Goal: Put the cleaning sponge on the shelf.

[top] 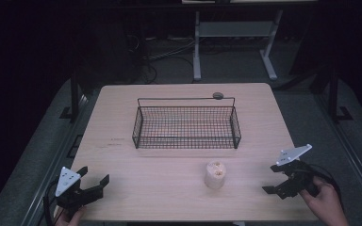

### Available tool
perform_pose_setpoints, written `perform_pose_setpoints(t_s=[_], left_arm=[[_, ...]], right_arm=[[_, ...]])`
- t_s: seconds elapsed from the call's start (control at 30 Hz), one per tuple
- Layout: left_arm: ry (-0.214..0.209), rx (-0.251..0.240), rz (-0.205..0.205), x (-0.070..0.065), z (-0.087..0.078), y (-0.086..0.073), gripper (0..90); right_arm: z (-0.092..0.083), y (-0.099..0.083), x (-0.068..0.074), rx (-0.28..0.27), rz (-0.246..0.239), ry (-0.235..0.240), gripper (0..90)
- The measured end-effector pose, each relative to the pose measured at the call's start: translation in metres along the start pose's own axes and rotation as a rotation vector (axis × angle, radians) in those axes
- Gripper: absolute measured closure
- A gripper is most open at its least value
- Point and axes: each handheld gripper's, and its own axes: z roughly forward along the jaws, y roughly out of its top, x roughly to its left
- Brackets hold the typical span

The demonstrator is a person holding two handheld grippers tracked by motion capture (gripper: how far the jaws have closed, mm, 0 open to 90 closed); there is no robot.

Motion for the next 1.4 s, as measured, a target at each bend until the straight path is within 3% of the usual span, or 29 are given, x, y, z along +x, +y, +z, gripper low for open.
perform_pose_setpoints(t_s=[0.37, 1.4], left_arm=[[-0.009, 0.007, 0.014, -0.001, 0.002, 0.001, 13.8], [-0.006, -0.002, 0.015, 0.001, 0.001, 0.002, 13.8]], right_arm=[[0.002, 0.011, -0.001, 0.016, -0.006, 0.017, 14.3], [0.013, 0.044, 0.023, 0.073, -0.101, 0.019, 14.4]])
